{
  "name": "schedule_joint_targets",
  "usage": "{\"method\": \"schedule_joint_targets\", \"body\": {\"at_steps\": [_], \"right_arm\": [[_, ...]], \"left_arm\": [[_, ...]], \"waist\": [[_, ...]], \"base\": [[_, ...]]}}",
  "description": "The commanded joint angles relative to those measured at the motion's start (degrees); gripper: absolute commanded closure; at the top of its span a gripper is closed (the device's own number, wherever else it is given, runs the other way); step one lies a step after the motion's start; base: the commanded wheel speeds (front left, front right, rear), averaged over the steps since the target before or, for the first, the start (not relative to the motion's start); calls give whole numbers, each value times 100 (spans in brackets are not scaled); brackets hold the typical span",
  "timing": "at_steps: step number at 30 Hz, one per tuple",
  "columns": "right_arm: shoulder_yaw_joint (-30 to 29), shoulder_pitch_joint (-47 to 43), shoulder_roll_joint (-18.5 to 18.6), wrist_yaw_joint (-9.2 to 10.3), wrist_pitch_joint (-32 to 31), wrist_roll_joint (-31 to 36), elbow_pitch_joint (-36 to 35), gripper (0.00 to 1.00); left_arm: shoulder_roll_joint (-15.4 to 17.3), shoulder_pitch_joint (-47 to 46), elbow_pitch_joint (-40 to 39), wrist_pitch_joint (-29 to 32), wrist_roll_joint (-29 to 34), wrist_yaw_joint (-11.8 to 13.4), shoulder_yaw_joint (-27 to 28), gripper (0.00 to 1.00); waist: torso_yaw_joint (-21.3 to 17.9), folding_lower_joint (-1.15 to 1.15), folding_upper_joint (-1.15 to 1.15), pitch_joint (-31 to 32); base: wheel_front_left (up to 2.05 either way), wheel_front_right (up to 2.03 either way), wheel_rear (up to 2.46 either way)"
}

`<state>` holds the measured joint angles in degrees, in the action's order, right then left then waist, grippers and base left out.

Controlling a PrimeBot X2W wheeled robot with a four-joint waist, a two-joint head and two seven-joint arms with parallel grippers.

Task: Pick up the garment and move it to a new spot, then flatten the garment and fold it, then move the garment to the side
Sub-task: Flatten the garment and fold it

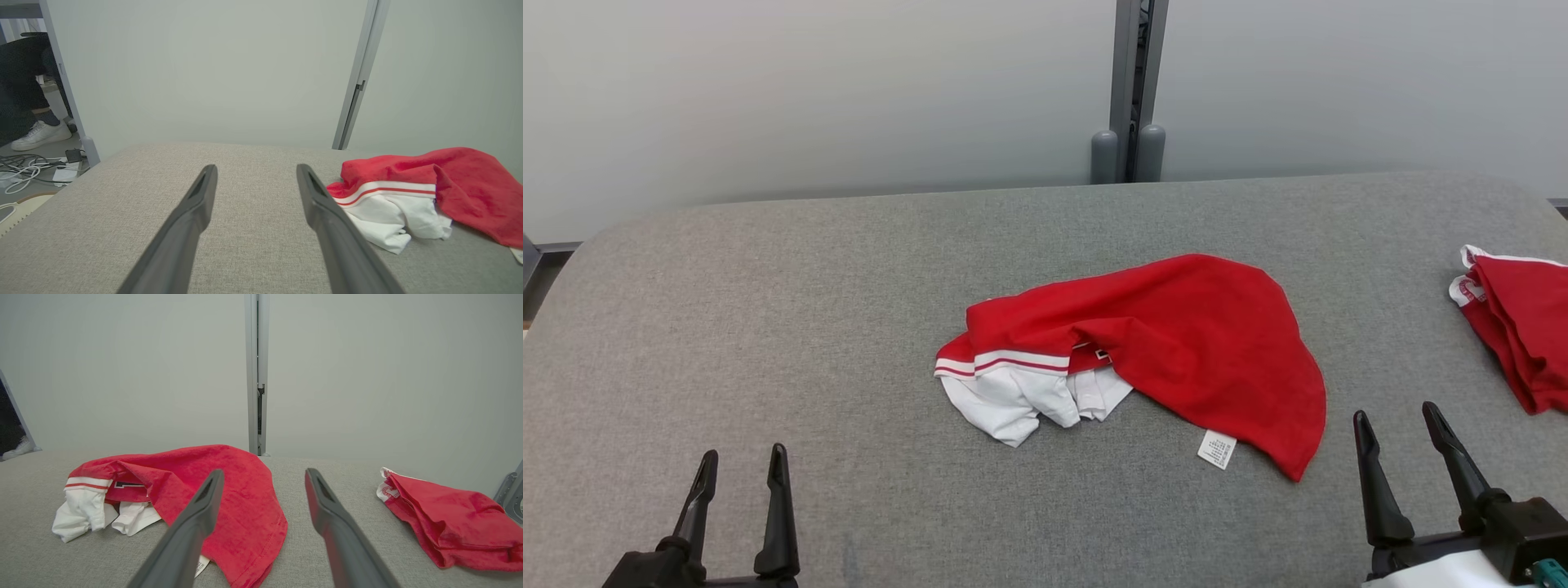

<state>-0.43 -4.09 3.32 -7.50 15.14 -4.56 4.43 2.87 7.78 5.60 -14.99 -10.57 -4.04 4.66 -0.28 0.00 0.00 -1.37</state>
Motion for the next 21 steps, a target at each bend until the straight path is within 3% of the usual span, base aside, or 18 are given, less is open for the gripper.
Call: {"method": "schedule_joint_targets", "body": {"at_steps": [1,11,16,21], "right_arm": [[-15,8,-3,2,1,-26,-32,0],[-29,141,-20,2,1,-32,-22,0],[46,277,-22,2,1,-48,17,0],[89,364,-28,2,0,-101,50,0]], "left_arm": [[13,-2,-31,-26,-24,6,13,0],[9,-249,211,-24,-342,18,-477,0],[22,-878,1424,209,-610,52,-1365,0],[20,-1601,2259,427,-1375,132,-2046,0]], "waist": [[-11,0,0,-6],[-58,0,0,-133],[-197,0,0,-268],[-378,0,0,-403]], "base": [[0,0,0],[0,0,0],[0,0,0],[0,0,0]]}}
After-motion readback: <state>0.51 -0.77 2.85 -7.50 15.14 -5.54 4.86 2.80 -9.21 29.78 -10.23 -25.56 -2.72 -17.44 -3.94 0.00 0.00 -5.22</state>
